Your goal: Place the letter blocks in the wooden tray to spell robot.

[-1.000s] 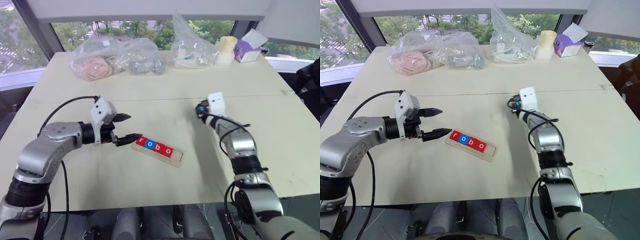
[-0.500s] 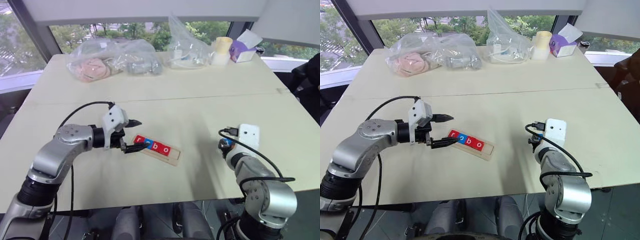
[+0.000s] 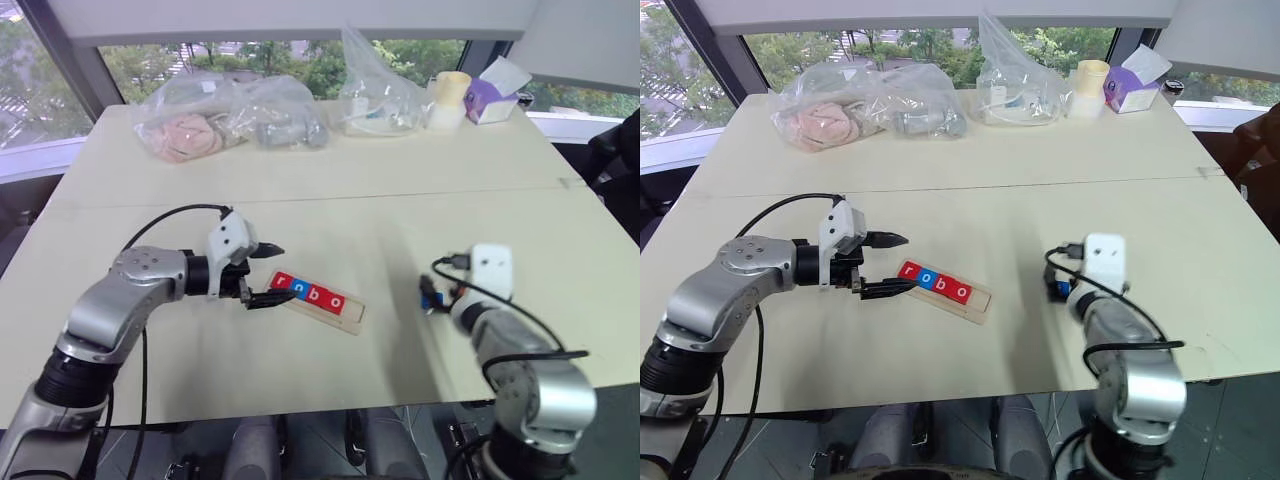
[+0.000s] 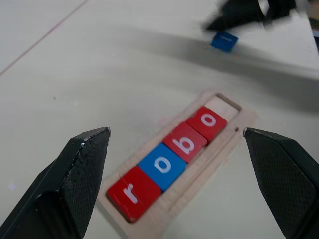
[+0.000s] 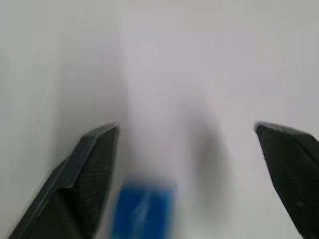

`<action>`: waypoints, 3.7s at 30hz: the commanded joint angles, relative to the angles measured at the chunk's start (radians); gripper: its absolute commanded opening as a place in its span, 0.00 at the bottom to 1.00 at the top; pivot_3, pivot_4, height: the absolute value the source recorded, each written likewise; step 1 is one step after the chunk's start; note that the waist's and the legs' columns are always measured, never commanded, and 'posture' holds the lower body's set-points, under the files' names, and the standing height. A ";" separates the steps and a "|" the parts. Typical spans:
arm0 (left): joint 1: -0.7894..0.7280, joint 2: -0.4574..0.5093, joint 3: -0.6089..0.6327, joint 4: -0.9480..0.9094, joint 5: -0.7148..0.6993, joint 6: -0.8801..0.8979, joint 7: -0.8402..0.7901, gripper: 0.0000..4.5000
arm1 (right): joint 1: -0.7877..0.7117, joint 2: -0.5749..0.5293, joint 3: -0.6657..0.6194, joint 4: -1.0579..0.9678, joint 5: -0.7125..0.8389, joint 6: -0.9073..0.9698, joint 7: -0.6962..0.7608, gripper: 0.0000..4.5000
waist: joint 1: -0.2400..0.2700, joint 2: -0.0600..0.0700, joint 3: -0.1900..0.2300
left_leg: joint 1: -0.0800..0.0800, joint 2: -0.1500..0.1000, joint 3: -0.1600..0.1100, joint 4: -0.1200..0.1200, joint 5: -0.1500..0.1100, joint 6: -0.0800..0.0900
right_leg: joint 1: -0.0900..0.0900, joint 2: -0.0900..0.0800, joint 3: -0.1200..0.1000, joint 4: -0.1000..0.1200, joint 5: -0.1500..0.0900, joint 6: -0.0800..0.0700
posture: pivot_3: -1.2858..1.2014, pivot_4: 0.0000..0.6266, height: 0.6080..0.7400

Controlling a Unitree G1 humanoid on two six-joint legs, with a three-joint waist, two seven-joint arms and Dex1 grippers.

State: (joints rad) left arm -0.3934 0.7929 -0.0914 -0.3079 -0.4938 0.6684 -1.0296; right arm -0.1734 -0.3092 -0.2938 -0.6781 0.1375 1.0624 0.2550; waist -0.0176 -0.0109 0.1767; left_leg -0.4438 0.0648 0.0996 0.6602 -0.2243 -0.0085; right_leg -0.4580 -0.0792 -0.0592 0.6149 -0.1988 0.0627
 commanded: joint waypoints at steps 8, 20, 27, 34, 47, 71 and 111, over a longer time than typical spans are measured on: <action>0.004 0.140 0.005 -0.051 -0.042 -0.043 -0.226 1.00 | 0.052 -0.490 -0.014 0.511 0.190 -0.608 0.814 0.99 | 0.006 0.000 0.000 | 0.002 -0.002 0.002 -0.010 0.002 0.003 | -0.001 0.001 0.000 -0.002 -0.001 0.001 | 0.52 0.24 0.99; 0.059 0.113 0.019 -0.161 -0.057 -0.026 -0.150 1.00 | 0.079 -0.517 0.169 0.745 0.087 -0.947 0.888 0.99 | 0.007 -0.001 0.001 | 0.003 -0.002 0.002 -0.004 0.002 0.003 | 0.000 0.000 0.001 0.002 -0.002 0.004 | 0.52 0.24 0.99; 0.054 0.086 -0.007 -0.145 -0.041 -0.033 -0.115 1.00 | 0.026 -0.499 0.210 0.836 0.057 -1.043 0.881 0.88 | 0.006 -0.001 0.001 | 0.002 -0.002 0.002 0.001 0.002 0.003 | 0.003 0.000 0.001 0.003 -0.002 0.003 | 0.52 0.24 0.99; 0.058 0.081 -0.006 -0.114 -0.022 -0.050 -0.121 1.00 | 0.023 -0.517 0.219 0.812 0.079 -1.045 0.918 0.25 | 0.007 -0.001 0.001 | 0.003 -0.002 0.001 0.002 0.002 0.003 | 0.004 0.000 0.001 0.004 -0.001 0.003 | 0.52 0.24 0.99; 0.051 0.109 -0.023 -0.055 0.046 -0.123 -0.151 1.00 | -0.076 -0.430 0.371 0.255 0.137 -0.416 0.679 0.25 | 0.007 -0.001 0.000 | 0.002 0.000 0.001 0.002 0.002 0.003 | 0.000 0.001 0.001 0.007 -0.001 0.002 | 0.52 0.24 0.99; 0.099 0.087 -0.012 -0.087 0.052 -0.115 -0.118 1.00 | -0.095 -0.406 0.560 0.052 0.112 -0.081 0.439 0.25 | 0.029 -0.001 0.000 | 0.000 -0.001 0.002 0.003 0.002 0.003 | -0.001 0.000 0.000 0.005 0.001 -0.001 | 0.52 0.24 0.99; 0.050 0.059 0.016 -0.078 -0.014 -0.042 -0.083 1.00 | -0.089 -0.346 0.496 0.350 -0.008 -0.446 0.360 0.99 | 0.022 -0.002 0.000 | 0.000 -0.001 0.002 0.002 0.002 0.003 | 0.000 0.000 0.000 0.004 0.001 -0.001 | 0.52 0.24 0.99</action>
State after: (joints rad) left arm -0.3309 0.8440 -0.0956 -0.3643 -0.4928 0.6261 -1.1111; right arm -0.2583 -0.6586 0.2113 -0.3160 0.1335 0.6394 0.6067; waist 0.0047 -0.0126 0.1765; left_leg -0.4433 0.0639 0.1019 0.6622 -0.2223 -0.0052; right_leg -0.4582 -0.0786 -0.0588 0.6200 -0.1976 0.0617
